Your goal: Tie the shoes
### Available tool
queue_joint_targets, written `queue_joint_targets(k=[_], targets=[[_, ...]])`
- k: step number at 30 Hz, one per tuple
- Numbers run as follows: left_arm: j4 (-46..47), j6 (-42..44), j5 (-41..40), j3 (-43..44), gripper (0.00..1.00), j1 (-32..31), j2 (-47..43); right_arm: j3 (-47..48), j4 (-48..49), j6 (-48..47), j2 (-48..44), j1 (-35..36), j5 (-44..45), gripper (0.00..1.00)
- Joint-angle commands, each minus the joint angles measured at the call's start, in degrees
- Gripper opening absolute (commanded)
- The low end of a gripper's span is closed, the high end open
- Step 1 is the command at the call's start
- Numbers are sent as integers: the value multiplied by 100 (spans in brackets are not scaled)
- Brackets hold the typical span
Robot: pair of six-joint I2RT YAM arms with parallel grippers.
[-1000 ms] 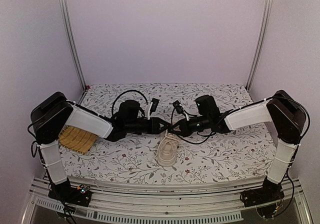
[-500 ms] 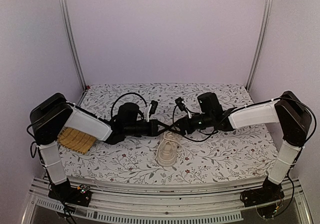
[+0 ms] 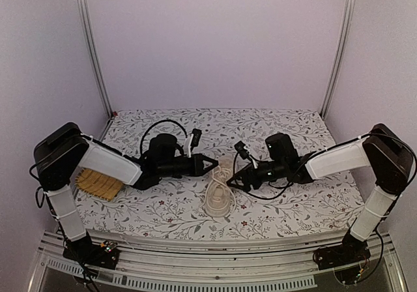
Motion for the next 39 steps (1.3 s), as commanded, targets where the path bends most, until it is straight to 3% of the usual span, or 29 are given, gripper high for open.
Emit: queue_joint_targets(k=[1,11,13,18,21,39], targets=[[139,10,-93,-79,0,-68,-192,-171,525,80,146,56,-342,61],[80,21,-103,-26,0,-67,-198,-502,1168,469,314,339,-442,53],[56,35,-112,-26,0,-67,-203,-505,1232,535,402,342,-416,45],[40,59,-145,-47,0,-66,-235,-545,1330,640,220,341,-323,13],[47,87,-126,-44,0,-61,-242,-470,1241,691,25,339,-158,4],[1011,327,627,-378,0,-245,-361,392,-9,1537,336,100,846,2]])
